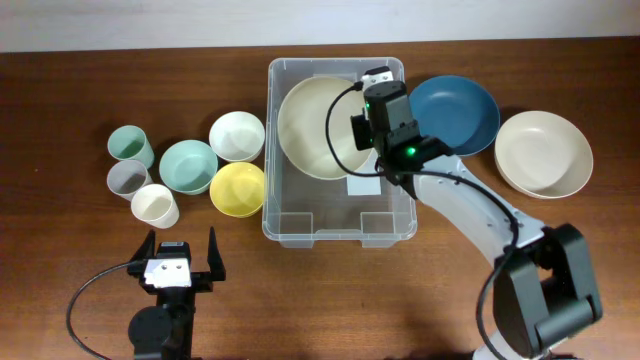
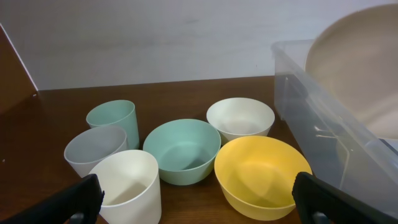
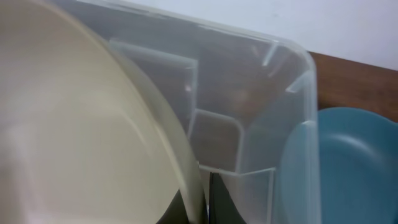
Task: Pack container
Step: 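Lift the cream plate with the right gripper and carry it into the bin, then release the cream plate in the bin and withdraw the right gripper, then grasp the rim of the cream bowl with the right gripper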
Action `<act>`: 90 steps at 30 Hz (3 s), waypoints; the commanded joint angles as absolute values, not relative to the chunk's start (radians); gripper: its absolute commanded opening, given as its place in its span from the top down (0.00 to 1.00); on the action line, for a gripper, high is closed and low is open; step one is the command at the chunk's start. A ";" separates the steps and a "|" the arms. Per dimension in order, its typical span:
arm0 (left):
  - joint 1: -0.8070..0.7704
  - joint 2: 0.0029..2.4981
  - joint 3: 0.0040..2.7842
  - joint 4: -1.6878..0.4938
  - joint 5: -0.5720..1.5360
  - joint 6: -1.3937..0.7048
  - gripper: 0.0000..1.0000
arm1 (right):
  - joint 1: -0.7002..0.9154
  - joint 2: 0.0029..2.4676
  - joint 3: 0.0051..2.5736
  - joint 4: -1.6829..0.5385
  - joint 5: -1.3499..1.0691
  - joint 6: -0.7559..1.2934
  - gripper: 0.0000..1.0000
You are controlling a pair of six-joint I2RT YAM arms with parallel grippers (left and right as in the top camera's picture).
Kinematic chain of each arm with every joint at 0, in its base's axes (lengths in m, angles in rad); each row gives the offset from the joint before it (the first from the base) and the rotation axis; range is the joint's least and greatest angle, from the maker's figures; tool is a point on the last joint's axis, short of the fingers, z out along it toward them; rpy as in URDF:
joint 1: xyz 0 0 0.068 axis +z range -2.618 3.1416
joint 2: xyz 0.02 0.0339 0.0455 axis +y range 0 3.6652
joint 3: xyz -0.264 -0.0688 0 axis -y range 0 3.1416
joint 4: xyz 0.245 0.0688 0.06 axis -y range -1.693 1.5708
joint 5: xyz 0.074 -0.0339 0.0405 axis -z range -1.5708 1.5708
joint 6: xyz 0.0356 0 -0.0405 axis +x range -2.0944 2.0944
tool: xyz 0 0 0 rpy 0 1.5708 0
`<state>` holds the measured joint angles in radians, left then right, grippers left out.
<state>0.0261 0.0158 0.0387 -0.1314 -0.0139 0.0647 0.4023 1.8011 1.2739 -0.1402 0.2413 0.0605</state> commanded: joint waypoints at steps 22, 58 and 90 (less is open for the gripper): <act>0.021 0.012 0.033 -0.130 -0.003 0.084 0.01 | 0.341 1.916 1.372 -0.084 0.180 0.034 0.25; 0.022 0.012 0.033 -0.130 -0.003 0.084 0.01 | -0.653 1.717 1.699 -1.135 -0.067 0.173 0.03; 0.021 0.012 0.033 -0.130 -0.003 0.084 0.01 | -0.695 2.009 1.324 -0.604 -0.232 0.083 0.27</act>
